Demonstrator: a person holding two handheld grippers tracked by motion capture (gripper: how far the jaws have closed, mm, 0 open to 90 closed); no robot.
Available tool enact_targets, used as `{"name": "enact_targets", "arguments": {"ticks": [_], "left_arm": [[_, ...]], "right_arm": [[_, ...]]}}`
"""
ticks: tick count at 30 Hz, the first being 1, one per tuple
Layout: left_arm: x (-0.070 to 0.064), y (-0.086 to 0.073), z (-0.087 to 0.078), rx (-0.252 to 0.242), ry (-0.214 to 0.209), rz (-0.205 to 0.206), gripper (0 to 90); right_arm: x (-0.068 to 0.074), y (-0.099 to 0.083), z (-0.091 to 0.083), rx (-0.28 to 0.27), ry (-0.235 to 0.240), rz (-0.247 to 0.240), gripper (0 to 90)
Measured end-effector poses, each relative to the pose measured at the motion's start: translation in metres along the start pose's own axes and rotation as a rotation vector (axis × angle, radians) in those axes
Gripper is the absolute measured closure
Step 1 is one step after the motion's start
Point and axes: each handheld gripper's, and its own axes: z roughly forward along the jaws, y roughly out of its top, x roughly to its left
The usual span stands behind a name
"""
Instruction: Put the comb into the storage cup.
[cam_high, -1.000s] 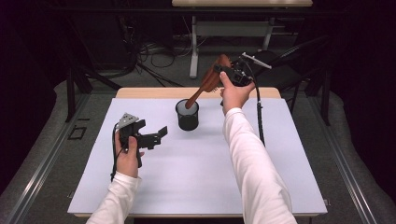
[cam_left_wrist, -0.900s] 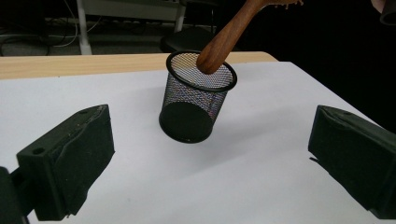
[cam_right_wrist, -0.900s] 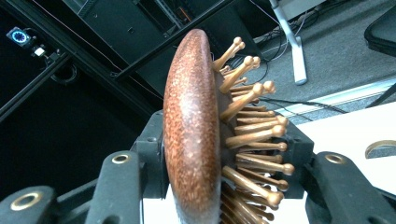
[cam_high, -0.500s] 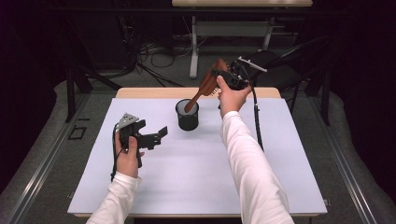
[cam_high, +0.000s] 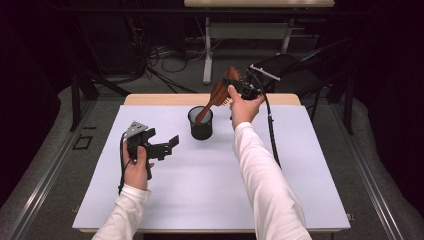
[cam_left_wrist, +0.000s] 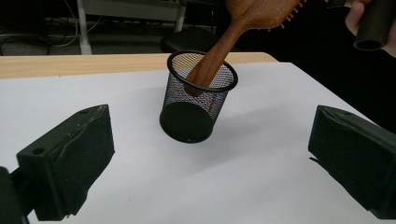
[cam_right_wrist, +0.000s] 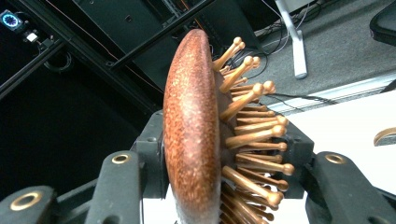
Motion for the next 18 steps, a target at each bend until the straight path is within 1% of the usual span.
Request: {"name": "enact_targets", "arguments": {"ticks": [5,11,18], "left_arm": [[0.0,0.0,0.0,0.0,-0.001,-0.001,0.4],[0.0,0.0,0.0,0.0,-0.001,-0.001,0.4],[0.0,0.0,0.0,-0.001,-0.002,-0.002,0.3]], "right_arm": [[0.001,-0.003,0.002,0.001,-0.001,-0.005,47.7],[0.001,-0.008,0.005,0.002,-0.006,-0.022,47.7],[0.001,-0.014,0.01,0.019,-0.01,-0.028,47.7]]}}
